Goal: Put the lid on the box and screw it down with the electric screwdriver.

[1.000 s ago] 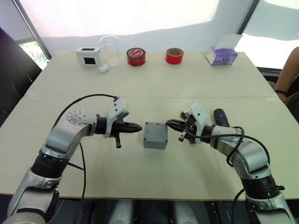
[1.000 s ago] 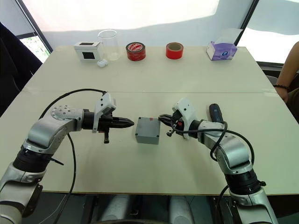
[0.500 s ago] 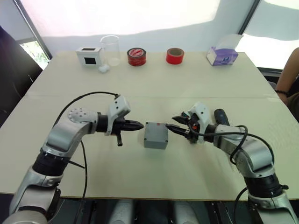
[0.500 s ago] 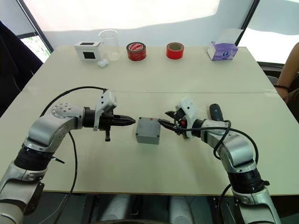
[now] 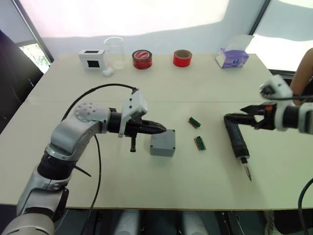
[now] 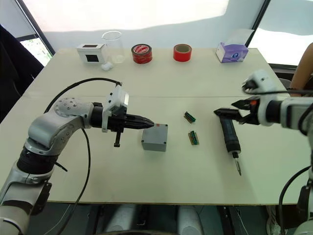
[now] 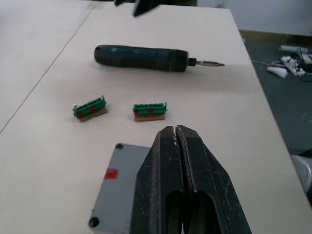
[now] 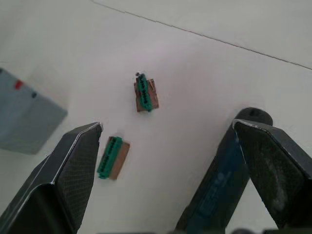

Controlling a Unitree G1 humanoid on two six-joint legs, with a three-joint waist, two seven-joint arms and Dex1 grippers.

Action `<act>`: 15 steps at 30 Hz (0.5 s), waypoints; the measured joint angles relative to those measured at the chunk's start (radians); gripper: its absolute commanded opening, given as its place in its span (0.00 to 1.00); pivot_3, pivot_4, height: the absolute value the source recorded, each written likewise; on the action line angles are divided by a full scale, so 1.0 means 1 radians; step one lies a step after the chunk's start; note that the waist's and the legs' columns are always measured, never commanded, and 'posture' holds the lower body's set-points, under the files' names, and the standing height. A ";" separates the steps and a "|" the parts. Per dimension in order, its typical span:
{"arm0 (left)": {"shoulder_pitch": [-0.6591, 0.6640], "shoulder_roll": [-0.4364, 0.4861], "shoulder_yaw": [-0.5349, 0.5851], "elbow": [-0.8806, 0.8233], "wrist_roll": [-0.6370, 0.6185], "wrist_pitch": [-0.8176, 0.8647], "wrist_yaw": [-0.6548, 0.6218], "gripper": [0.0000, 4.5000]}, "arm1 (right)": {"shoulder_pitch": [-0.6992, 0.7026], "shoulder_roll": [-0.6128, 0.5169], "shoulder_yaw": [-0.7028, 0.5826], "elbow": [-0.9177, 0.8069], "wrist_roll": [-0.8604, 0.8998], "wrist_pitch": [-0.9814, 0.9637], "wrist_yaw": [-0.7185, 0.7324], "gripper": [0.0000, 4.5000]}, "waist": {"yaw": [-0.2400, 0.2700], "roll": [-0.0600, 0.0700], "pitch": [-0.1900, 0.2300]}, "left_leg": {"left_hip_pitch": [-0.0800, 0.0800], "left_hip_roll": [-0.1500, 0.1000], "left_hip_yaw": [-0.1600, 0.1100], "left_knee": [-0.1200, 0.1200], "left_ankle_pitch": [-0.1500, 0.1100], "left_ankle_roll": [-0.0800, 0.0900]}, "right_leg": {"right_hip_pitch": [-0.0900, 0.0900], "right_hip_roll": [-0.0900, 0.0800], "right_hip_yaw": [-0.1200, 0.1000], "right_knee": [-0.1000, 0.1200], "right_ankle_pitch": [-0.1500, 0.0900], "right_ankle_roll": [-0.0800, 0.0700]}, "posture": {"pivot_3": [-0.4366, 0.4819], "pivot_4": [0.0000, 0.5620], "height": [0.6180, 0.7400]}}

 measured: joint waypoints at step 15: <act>0.078 -0.033 -0.036 -0.092 -0.028 -0.001 0.043 0.00 | -0.063 -0.125 0.475 0.258 -0.126 0.035 0.100 0.99 | 0.000 0.001 0.000 | -0.001 -0.001 0.001 0.000 0.000 0.000 | -0.001 0.000 0.000 -0.001 0.000 0.000 | 0.48 0.27 1.00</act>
